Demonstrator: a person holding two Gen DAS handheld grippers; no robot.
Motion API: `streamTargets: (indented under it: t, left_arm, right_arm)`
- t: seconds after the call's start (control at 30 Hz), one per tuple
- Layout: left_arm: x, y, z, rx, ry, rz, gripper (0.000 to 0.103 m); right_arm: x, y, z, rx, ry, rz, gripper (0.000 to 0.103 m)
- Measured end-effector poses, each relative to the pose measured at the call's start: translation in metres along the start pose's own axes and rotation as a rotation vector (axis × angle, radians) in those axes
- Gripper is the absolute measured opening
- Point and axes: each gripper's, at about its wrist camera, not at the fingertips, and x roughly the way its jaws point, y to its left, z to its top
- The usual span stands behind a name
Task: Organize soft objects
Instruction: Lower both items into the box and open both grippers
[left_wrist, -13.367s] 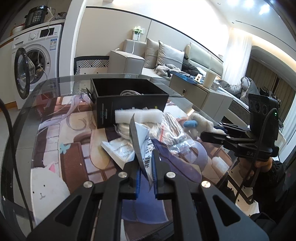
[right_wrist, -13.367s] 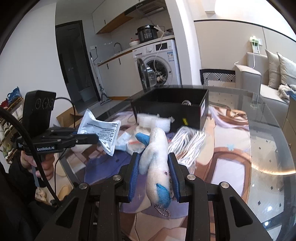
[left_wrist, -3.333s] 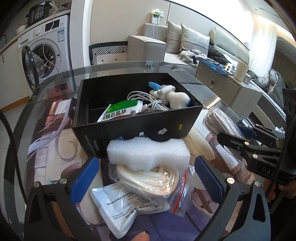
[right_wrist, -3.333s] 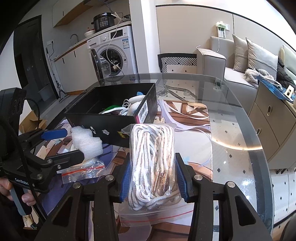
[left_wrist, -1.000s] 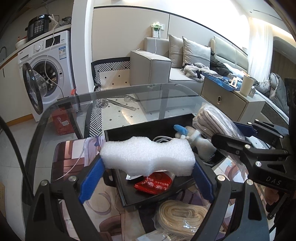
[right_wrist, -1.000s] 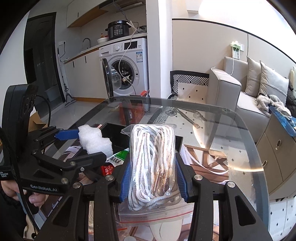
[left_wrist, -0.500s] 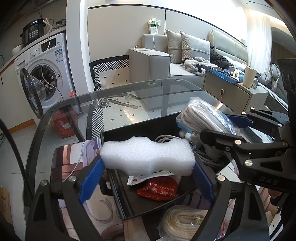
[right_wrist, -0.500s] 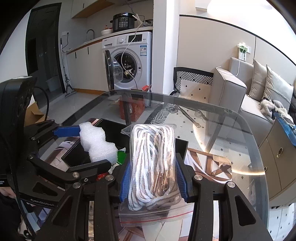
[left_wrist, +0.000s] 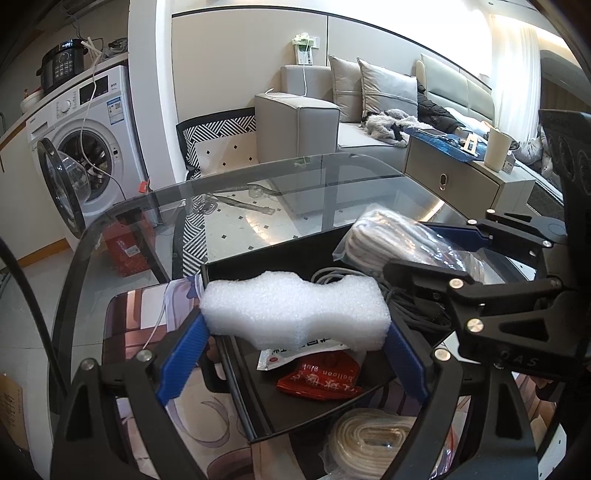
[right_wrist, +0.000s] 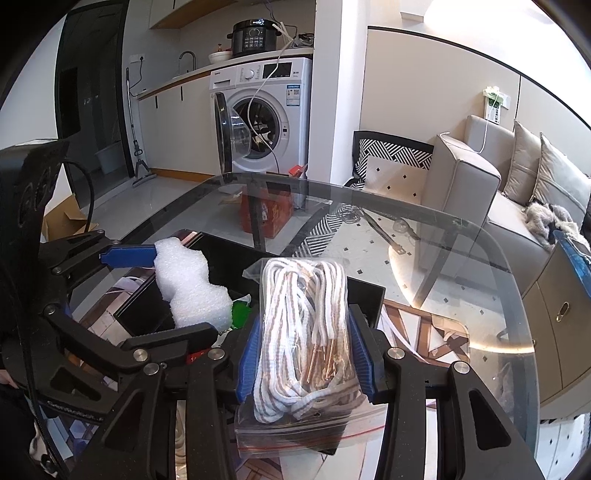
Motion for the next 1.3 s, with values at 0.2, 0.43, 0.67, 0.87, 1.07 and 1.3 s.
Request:
streamTargets:
  t: [0.2,0.43,0.67,0.87,1.07,1.3]
  left_arm:
    - [-0.002,0.006,-0.002,-0.035,0.013,-0.038,0.094]
    - [-0.004,0.003,-0.005,-0.025,0.006,-0.025,0.095]
    - [-0.012,0.009,-0.01,-0.048,-0.007,-0.013,0.095]
    - [-0.022,0.018,-0.014,-0.063,-0.02,-0.003,0.095]
    - [-0.029,0.026,-0.017,-0.071,-0.029,0.009,0.095]
    - [-0.034,0.033,-0.022,-0.092,-0.028,0.026,0.095]
  right_arm:
    - [-0.005,0.0,-0.002,0.002,-0.037,-0.02,0.069]
    - [-0.019,-0.01,-0.014,0.011,-0.052,-0.041,0.079]
    - [-0.013,-0.004,-0.016,-0.02,-0.04,-0.011,0.057]
    - [-0.006,0.012,-0.012,-0.067,-0.019,0.024,0.047]
    - [0.007,0.024,-0.006,-0.109,0.009,0.05,0.047]
    - [0.022,0.029,0.0,-0.13,0.039,0.11,0.047]
